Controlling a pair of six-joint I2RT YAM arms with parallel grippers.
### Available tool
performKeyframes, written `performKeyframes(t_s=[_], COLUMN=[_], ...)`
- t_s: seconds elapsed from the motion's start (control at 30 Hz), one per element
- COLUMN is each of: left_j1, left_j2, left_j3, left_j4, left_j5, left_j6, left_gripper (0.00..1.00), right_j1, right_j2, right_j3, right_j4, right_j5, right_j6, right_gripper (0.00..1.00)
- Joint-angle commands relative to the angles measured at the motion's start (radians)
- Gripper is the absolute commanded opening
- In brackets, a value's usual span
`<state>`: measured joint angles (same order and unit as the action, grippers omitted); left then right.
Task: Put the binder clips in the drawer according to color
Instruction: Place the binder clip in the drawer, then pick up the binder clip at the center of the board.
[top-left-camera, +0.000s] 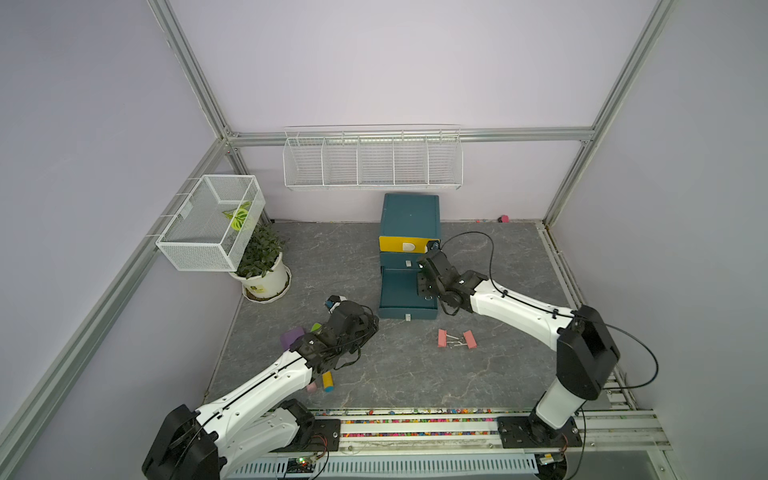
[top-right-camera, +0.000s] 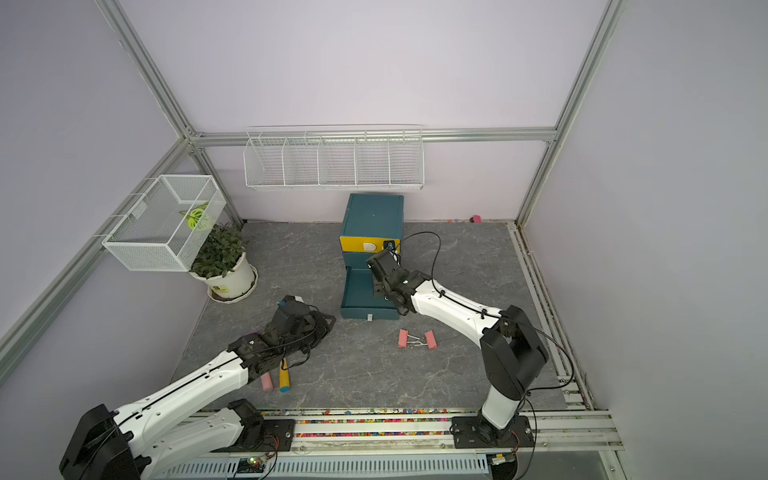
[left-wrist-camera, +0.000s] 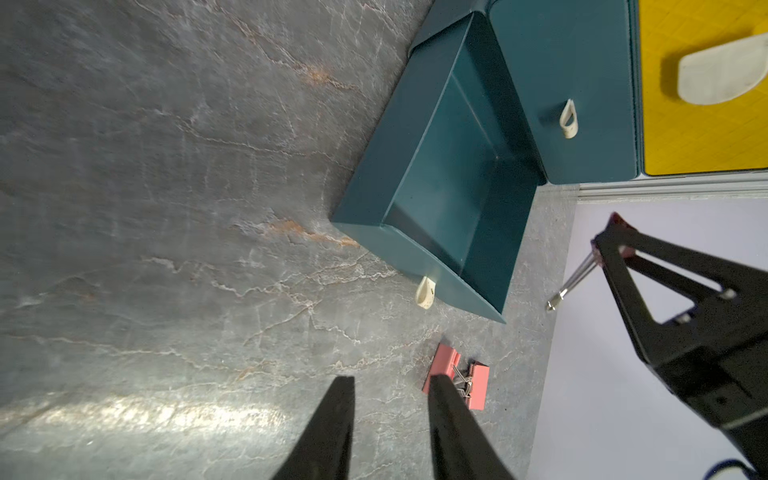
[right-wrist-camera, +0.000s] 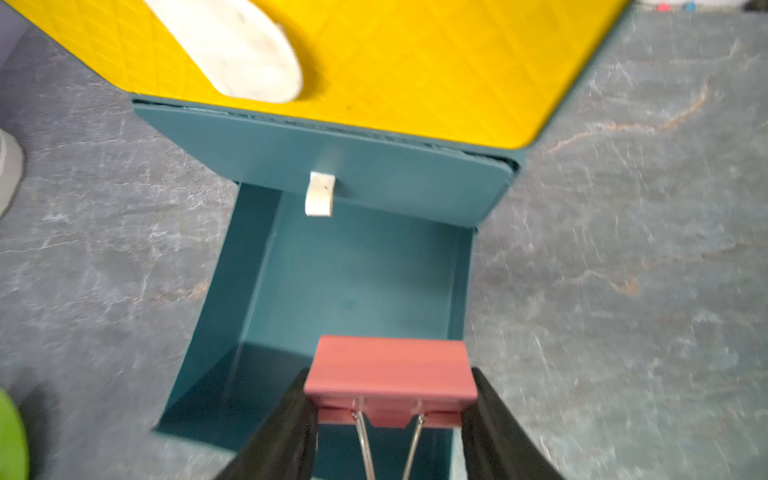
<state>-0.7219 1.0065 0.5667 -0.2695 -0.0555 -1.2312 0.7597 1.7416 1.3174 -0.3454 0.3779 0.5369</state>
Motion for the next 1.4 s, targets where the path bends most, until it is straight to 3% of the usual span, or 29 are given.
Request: performKeyframes(t_s=[0.0, 0.27, 0.5, 0.6, 0.7, 0.77, 0.9, 1.07, 1.17, 1.27, 1.37], left_j1=[0.004, 0.005, 0.004, 0.004, 0.004, 0.004, 0.004, 0.004, 0.004, 0.006, 0.007], left_j2=[-0.014, -0.073, -0.075, -0.085, -0.097, -0.105, -0.115, -0.124, -0.133, -0.133, -0.131], left_j3=[0.022, 0.022, 0.06, 0.063, 0.061, 0.062, 0.074, 0.081, 0.082, 0.092, 0.107], left_j4=[-0.028, -0.055, -0.083, -0.092, -0.096, -0.1, -0.113, -0.129, -0.126, -0.122, -0.12], left_j5=[0.004, -0.016, -0.017, -0.02, -0.028, -0.037, -0.045, -0.052, -0.059, -0.061, -0.054], left_j6=[0.023, 0.024, 0.026, 0.024, 0.025, 0.029, 0.039, 0.049, 0.061, 0.07, 0.082], left_gripper=[0.35, 0.35, 0.35, 0.35, 0.35, 0.35, 0.35, 0.35, 0.35, 0.35, 0.35], right_j1=[0.009, 0.012, -0.004, -0.01, -0.01, -0.01, -0.009, -0.011, -0.011, -0.015, -0.02], right_j2=[0.08, 0.19, 0.237, 0.23, 0.206, 0.176, 0.073, -0.128, -0.23, -0.276, -0.328], right_j3=[0.044, 0.081, 0.117, 0.115, 0.108, 0.101, 0.046, -0.095, -0.165, -0.173, -0.228], right_j4=[0.051, -0.055, -0.129, -0.145, -0.15, -0.152, -0.116, -0.062, -0.087, -0.202, -0.239], right_j5=[0.062, 0.077, 0.031, 0.018, 0.01, 0.009, 0.006, -0.086, -0.126, -0.078, -0.169], right_j6=[-0.055, -0.011, 0.05, 0.072, 0.075, 0.071, 0.02, -0.175, -0.208, -0.194, -0.246], right_gripper=[0.33, 0.33, 0.4, 0.48, 0.63, 0.69, 0.71, 0.73, 0.76, 0.78, 0.82])
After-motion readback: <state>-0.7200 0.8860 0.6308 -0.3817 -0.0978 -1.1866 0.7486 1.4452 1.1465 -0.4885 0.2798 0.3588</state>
